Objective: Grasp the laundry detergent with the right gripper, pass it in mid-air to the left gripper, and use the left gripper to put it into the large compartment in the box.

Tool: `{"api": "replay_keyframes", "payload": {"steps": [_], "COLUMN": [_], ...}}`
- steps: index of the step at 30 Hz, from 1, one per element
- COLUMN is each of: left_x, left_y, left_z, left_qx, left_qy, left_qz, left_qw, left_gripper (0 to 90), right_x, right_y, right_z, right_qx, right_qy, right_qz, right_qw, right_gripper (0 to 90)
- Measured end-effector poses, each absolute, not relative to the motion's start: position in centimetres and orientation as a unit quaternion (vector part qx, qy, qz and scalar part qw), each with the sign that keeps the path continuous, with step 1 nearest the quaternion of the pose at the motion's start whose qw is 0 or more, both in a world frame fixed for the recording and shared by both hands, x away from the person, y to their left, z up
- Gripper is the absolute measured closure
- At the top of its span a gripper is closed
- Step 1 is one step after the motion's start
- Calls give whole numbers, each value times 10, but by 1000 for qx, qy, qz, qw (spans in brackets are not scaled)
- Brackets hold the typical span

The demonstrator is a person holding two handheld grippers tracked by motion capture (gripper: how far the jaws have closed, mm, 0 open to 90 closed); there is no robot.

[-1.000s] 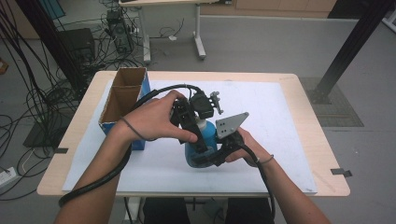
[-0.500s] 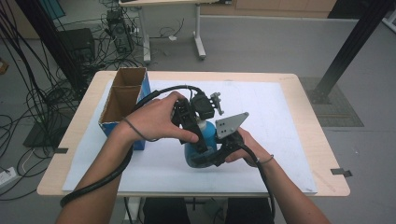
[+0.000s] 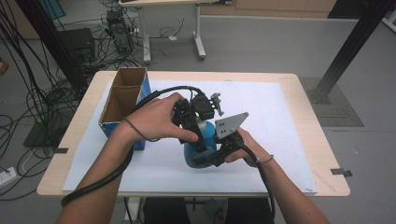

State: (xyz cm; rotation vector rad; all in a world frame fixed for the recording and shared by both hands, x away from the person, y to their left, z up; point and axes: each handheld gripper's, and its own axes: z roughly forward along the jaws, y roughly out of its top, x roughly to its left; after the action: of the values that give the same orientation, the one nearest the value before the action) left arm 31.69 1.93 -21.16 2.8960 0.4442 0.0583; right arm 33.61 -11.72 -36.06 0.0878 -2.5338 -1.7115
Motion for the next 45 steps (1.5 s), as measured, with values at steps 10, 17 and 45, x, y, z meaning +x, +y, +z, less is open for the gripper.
{"api": "replay_keyframes", "payload": {"steps": [10,17,45], "left_x": [316,315,315], "left_y": [20,20,20], "left_z": [-209,-208,-209], "left_qx": [983,983,983], "left_qy": [143,144,153], "left_qz": [16,16,12], "left_qw": [116,112,102], "left_gripper": [358,360,359], "right_x": [336,336,336], "right_y": [-118,-118,-115], "right_z": [-360,-360,-361], "right_qx": [27,31,33], "right_qy": [-826,-825,-825], "right_qz": [-561,-563,-562], "right_qw": [40,40,44], "right_gripper": [415,414,414]}}
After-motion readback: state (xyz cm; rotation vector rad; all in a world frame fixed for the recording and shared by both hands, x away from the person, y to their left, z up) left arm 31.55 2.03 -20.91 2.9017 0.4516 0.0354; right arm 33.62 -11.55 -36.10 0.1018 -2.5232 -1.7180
